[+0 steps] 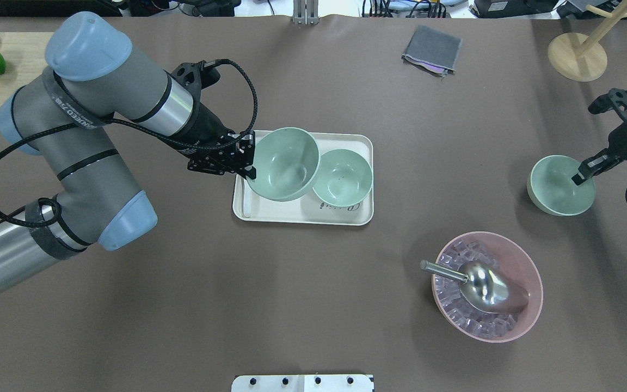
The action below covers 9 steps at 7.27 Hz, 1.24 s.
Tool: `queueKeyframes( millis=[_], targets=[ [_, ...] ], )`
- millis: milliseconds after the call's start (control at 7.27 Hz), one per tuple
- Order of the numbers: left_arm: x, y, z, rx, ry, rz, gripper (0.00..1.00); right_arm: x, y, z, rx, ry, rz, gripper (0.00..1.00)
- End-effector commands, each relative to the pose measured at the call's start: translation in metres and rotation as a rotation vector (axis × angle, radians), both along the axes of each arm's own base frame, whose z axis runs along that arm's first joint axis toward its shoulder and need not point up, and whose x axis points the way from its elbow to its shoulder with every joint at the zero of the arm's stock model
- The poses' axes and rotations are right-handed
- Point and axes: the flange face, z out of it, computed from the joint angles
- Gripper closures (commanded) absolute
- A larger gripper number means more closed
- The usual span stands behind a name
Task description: Stack green bowls together
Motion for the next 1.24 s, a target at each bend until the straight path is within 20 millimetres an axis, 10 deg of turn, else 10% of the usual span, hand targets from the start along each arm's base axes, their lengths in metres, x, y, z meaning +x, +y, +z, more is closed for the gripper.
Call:
queueKeyframes(
  millis=[0,275,688,1100],
  targets=[
    [0.004,-0.001,0.001,0.002,-0.008,-0.015,1.0,0.021,-0.006,-0.013,-0.034,-0.092,0.017,1.0],
    [0.03,-0.017,-0.015,0.012,-0.015,-0.03,1.0,0.051,-0.017,-0.031,-0.066,-0.201,0.048,1.0],
    [0.071,-0.034,0.015,0.124,0.08,-0.117,1.0,0.059,-0.024,-0.044,-0.071,-0.253,0.05,1.0],
    [0.13,-0.014,-0.006,0.119,0.097,-0.14,1.0,0.06,-0.026,-0.047,-0.069,-0.26,0.05,1.0]
  ],
)
